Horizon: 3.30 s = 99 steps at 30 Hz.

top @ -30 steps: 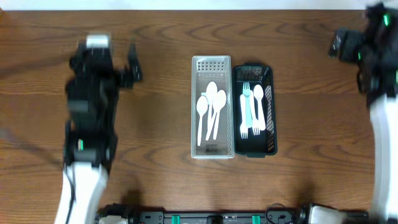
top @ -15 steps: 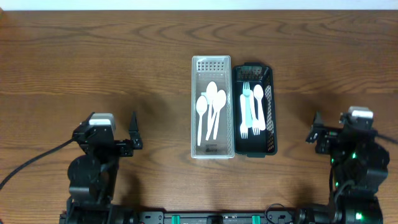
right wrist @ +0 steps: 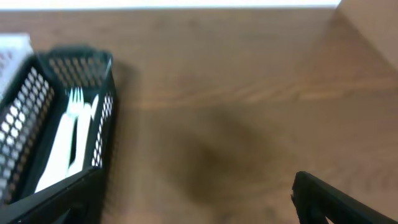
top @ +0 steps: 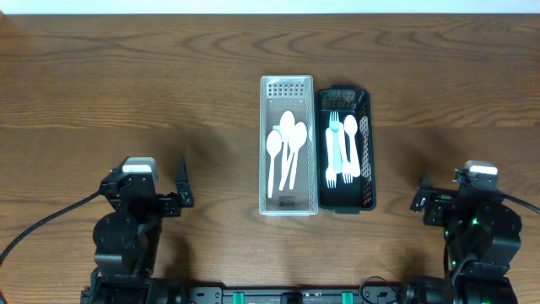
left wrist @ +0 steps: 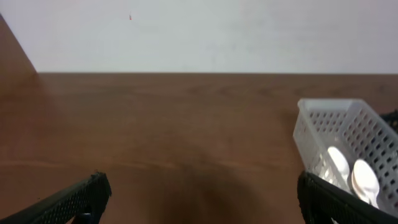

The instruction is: Pack container

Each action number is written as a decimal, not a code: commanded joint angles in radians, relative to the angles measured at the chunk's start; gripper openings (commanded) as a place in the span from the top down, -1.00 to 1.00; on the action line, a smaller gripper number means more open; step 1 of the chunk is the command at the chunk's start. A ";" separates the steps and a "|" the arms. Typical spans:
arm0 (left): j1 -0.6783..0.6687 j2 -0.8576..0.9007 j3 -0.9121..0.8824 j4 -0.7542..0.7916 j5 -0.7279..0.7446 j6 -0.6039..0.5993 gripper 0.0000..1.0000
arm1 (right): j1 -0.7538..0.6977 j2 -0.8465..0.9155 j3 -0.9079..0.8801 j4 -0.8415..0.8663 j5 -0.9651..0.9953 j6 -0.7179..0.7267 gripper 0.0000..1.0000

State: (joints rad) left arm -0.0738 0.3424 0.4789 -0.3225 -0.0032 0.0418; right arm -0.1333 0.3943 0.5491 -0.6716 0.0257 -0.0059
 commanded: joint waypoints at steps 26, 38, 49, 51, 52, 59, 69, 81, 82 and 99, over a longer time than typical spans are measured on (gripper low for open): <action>-0.002 0.002 0.009 -0.492 0.003 0.003 -0.96 | 0.151 -0.381 -0.251 0.150 -0.089 -0.018 -0.99; -0.002 0.002 0.009 -0.507 0.003 0.003 -0.96 | 0.153 -0.389 -0.544 0.625 -0.063 -0.130 -0.98; -0.002 0.002 0.009 -0.507 0.003 0.003 -0.96 | 0.151 -0.387 -0.544 0.600 -0.060 -0.077 -0.98; -0.002 0.002 0.009 -0.507 0.003 0.003 -0.96 | 0.151 -0.387 -0.544 0.600 -0.060 -0.077 -0.98; -0.002 0.002 0.009 -0.507 0.003 0.003 -0.96 | 0.151 -0.387 -0.544 0.600 -0.060 -0.077 -0.98; -0.002 0.002 0.009 -0.507 0.003 0.003 -0.96 | 0.151 -0.387 -0.544 0.600 -0.060 -0.077 -0.98; -0.002 0.002 0.009 -0.508 0.003 0.003 -0.96 | 0.151 -0.387 -0.544 0.600 -0.060 -0.077 -0.98; 0.007 -0.331 0.006 -0.539 0.039 0.050 -0.96 | 0.151 -0.387 -0.544 0.600 -0.060 -0.077 -0.98; 0.007 -0.341 0.000 -0.500 0.038 0.069 -0.96 | 0.151 -0.387 -0.544 0.600 -0.060 -0.077 -0.98; 0.007 -0.341 -0.475 0.272 0.074 0.092 -0.96 | 0.151 -0.387 -0.544 0.600 -0.060 -0.077 -0.98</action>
State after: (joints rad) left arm -0.0727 0.0067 0.0219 -0.0196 0.0395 0.1314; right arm 0.0174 0.0128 0.0071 -0.0669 -0.0372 -0.0910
